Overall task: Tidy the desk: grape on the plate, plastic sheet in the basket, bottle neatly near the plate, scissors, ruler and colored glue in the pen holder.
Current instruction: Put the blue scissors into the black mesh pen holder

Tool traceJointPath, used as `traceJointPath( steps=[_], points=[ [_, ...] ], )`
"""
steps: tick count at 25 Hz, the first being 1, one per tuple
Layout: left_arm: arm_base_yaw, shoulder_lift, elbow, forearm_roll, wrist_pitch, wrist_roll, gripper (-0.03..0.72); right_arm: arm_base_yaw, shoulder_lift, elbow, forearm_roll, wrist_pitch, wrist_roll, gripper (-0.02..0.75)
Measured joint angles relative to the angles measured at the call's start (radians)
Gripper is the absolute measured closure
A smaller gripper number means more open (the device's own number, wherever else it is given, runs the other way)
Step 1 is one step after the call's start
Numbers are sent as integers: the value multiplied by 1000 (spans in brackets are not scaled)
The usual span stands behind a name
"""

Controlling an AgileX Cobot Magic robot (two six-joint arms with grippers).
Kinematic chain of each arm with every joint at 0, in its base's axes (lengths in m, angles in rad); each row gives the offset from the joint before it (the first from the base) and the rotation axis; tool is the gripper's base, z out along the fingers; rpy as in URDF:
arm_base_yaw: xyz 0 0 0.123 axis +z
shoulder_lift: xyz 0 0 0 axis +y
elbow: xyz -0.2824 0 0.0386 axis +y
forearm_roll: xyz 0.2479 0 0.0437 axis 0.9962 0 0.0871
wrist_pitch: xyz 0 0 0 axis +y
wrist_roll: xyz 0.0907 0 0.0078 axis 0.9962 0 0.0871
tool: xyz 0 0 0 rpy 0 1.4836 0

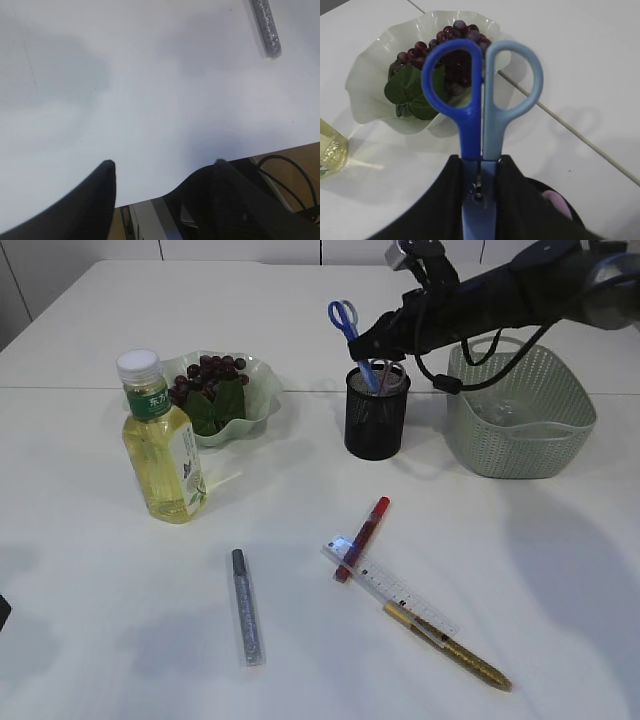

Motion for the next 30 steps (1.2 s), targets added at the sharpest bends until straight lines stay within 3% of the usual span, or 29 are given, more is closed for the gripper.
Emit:
traceJointPath(
  steps=[18,24,30],
  points=[
    [0,0,0,0,0,0,245,-9,2,2,-62,31,-27,547],
    [0,0,0,0,0,0,245,-9,2,2,-62,35,-27,463],
    [0,0,0,0,0,0,245,-9,2,2,-62,42,-29,442]
  ],
)
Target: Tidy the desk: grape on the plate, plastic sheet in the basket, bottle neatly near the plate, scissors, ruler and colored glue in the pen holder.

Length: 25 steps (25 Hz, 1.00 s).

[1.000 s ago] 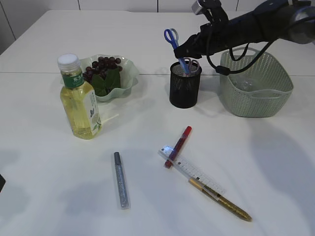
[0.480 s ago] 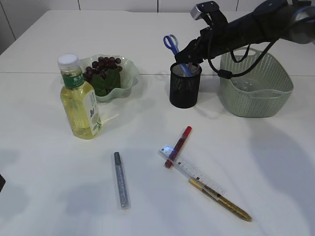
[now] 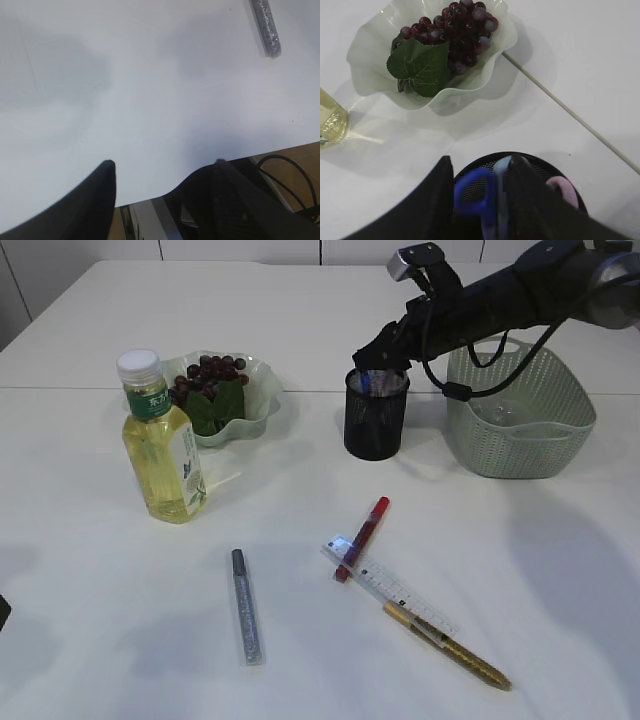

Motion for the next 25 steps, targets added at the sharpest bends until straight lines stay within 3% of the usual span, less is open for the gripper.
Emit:
traceJointPath(
  steps=[4,7,16,21,25],
  points=[
    [0,0,0,0,0,0,245,0,0,0,-4,4,70,439],
    [0,0,0,0,0,0,245,0,-22,0,-69,31,202,437],
    [0,0,0,2,0,0,245,9,-241,0,-531,223,786,437],
    [0,0,0,2,0,0,245,40,-355,0,-681,297,915,437],
    [0,0,0,2,0,0,245,45,-460,64,-713,304,949,437]
  ],
)
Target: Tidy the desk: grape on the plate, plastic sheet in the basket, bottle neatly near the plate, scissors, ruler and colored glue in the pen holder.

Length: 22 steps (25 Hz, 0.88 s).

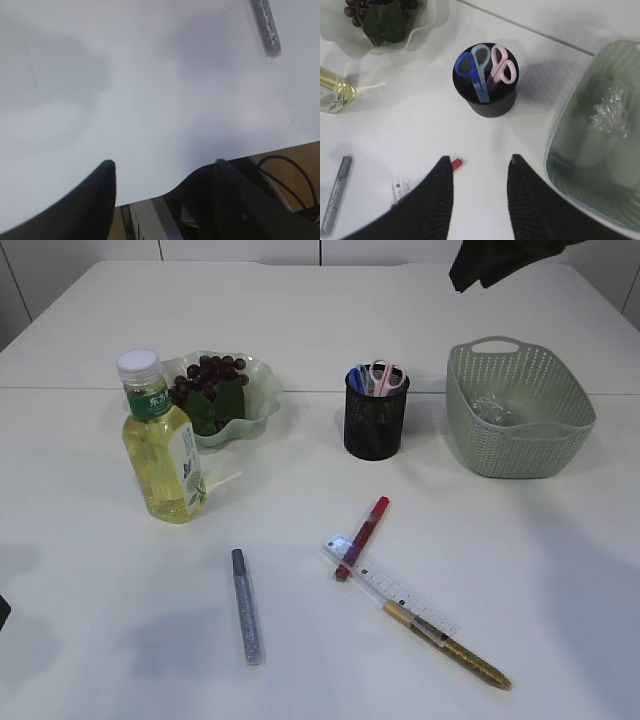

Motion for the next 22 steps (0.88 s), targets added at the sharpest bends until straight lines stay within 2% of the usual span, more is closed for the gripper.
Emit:
traceJointPath(
  steps=[7,11,16,22],
  points=[
    [0,0,0,0,2,0,246,16,-146,214,-14,32,22,437],
    [0,0,0,5,2,0,246,62,-153,301,-36,32,48,437],
    [0,0,0,17,2,0,246,208,-153,403,-174,32,77,421],
    [0,0,0,29,2,0,246,351,-132,480,-202,27,83,339]
  ],
)
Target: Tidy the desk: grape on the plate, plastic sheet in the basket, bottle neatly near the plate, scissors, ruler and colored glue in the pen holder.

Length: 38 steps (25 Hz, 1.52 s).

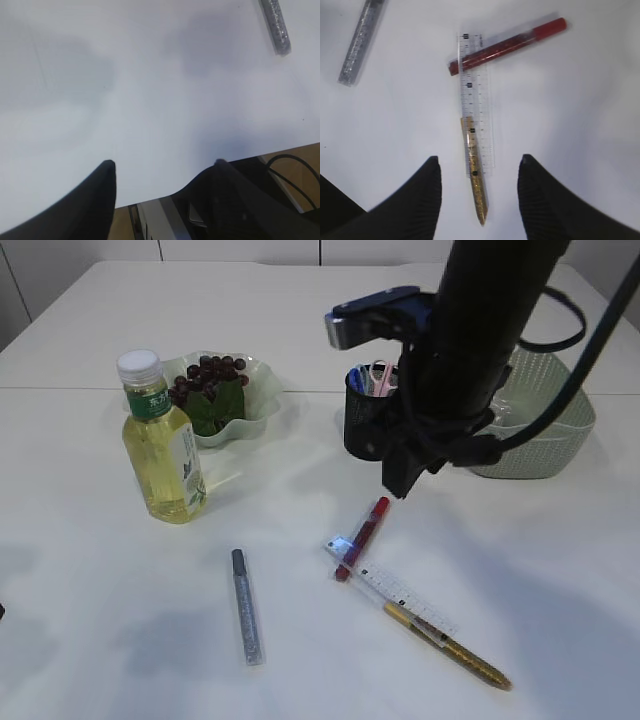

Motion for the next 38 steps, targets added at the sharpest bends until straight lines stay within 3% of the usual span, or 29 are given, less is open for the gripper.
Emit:
traceJointPath(
  steps=[8,38],
  points=[
    [0,0,0,0,0,0,246,44,135,3,0,-77,38,236],
    [0,0,0,2,-16,0,246,56,310,3,-20,-222,59,227]
  ],
)
